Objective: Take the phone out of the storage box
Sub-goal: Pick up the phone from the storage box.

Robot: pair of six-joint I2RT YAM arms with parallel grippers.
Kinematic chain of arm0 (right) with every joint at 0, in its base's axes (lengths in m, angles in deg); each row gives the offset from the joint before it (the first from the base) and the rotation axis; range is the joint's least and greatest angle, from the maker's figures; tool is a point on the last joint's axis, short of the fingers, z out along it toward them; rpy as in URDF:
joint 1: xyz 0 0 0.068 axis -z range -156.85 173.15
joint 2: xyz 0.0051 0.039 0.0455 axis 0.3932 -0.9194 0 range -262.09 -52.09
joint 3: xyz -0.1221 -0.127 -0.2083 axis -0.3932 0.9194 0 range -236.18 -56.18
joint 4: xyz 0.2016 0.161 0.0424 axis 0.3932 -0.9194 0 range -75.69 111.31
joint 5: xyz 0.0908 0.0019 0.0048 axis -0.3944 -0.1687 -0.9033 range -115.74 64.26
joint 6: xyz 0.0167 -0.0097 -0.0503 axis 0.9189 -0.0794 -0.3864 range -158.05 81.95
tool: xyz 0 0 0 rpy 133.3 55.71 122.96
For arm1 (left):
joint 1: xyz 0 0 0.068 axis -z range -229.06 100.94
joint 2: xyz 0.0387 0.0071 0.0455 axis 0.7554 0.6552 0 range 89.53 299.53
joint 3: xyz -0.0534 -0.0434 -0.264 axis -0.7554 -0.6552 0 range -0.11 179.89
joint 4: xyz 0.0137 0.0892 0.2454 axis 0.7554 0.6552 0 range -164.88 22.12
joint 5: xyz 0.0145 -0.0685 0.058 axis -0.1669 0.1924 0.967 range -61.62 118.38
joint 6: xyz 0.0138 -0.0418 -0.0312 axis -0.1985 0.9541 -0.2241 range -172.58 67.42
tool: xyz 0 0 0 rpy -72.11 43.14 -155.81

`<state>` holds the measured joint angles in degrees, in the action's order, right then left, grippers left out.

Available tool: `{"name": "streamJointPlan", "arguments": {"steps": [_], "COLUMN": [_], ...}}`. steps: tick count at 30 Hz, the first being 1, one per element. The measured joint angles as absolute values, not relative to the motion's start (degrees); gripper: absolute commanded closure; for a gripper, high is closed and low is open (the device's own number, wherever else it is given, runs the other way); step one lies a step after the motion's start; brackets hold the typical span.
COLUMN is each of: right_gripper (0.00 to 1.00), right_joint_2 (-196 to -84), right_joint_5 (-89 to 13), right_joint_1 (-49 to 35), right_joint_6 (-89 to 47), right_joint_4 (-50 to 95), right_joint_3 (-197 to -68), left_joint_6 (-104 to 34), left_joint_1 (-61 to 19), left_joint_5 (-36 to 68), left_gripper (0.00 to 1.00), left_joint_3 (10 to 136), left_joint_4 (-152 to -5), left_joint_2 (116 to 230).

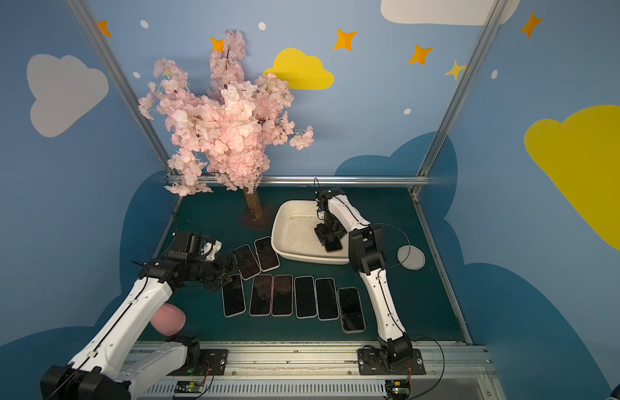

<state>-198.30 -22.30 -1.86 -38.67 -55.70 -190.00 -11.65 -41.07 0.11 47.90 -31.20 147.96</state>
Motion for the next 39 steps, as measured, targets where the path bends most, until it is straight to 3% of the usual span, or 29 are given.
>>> {"name": "streamJointPlan", "arguments": {"steps": [9, 27, 39], "right_gripper": [0.35, 0.36, 0.37], "right_joint_2": [-198.1, -187.5, -187.2], "right_joint_5": [-23.8, -43.3, -46.6], "right_joint_1": [-1.4, 5.1, 5.6], "right_joint_6": [-38.0, -33.0, -32.2], "right_joint_4": [-55.7, -48.4, -46.2], "right_joint_3": [-190.2, -183.2, -179.5], "left_joint_6": [-11.5, -4.3, -3.7], "left_joint_1": [-41.2, -39.7, -39.0], "left_joint_5": [-0.7, -8.0, -7.8], "left_gripper": [0.00, 0.00, 0.00], "left_joint_3": [47.9, 46.0, 46.0], "left_joint_4": [-32.2, -46.4, -47.5], "left_joint_2": [147.8, 151.1, 151.7]}}
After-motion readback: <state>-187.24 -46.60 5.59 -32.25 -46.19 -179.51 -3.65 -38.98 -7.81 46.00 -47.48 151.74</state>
